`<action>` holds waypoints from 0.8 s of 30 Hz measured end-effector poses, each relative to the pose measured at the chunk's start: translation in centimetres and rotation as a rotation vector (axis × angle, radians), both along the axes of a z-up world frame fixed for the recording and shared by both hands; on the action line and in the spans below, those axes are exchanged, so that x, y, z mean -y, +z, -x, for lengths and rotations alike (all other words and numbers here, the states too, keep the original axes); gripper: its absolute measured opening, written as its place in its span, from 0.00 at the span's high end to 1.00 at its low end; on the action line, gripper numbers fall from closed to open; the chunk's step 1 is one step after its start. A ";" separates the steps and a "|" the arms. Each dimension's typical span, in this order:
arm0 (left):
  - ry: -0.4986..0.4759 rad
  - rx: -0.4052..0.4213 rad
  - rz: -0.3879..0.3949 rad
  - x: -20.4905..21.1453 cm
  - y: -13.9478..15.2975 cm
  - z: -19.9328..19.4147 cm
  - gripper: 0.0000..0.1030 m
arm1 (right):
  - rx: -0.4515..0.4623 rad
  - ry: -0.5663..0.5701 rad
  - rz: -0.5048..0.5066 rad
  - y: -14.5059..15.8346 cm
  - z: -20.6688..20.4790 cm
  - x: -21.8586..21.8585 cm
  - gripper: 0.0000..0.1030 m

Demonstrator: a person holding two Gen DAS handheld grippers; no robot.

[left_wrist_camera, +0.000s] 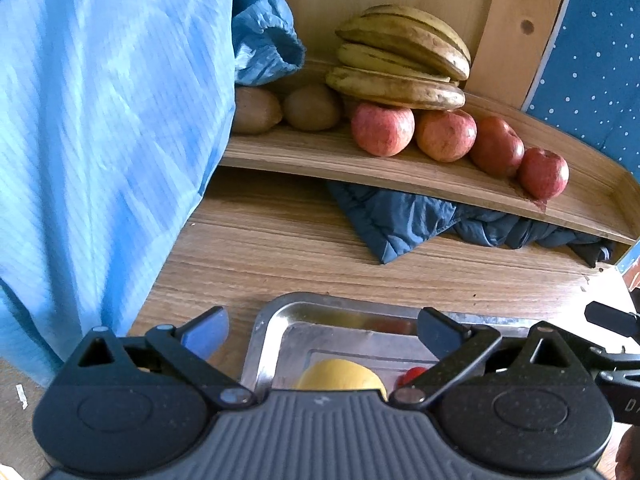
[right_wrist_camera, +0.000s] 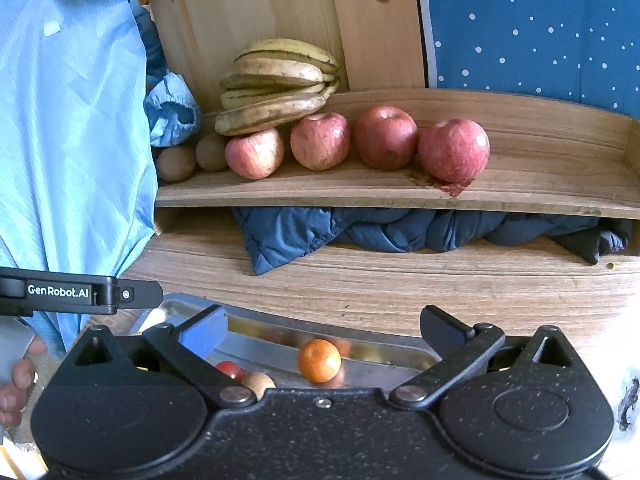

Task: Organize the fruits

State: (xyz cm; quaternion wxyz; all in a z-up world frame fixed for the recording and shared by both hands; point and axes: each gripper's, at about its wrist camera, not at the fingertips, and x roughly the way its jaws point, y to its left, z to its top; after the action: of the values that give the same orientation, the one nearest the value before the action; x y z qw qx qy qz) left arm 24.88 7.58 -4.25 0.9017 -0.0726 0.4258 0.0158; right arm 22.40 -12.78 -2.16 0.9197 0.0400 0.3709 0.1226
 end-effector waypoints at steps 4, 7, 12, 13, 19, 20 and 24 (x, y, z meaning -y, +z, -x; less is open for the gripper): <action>0.018 0.005 -0.006 0.0 0.3 0.7 0.01 | 0.006 0.000 -0.003 0.3 0.2 0.1 0.01; 0.034 0.008 -0.010 0.0 0.5 1.2 0.01 | 0.011 0.007 -0.005 0.4 0.4 0.2 0.01; 0.051 0.015 0.001 0.1 0.9 2.4 0.01 | 0.012 0.040 -0.012 0.6 1.0 0.0 0.01; 0.055 0.014 0.000 0.2 0.9 2.7 0.01 | 0.010 0.047 -0.013 0.7 1.2 0.0 0.01; 0.084 0.004 -0.008 0.4 1.1 4.2 0.01 | 0.005 0.080 -0.019 0.8 2.3 0.2 0.01; 0.087 0.004 -0.008 0.5 1.2 4.4 0.01 | 0.005 0.084 -0.020 0.8 2.5 0.2 0.01; 0.094 0.006 -0.003 0.7 1.3 5.3 0.01 | 0.008 0.095 -0.020 0.9 3.1 0.4 0.01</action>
State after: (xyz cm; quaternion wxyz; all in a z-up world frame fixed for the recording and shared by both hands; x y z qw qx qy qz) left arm 19.57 6.91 -2.96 0.9015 -0.0912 0.4191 0.0586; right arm 19.25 -13.18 -1.26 0.9137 0.0311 0.3677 0.1702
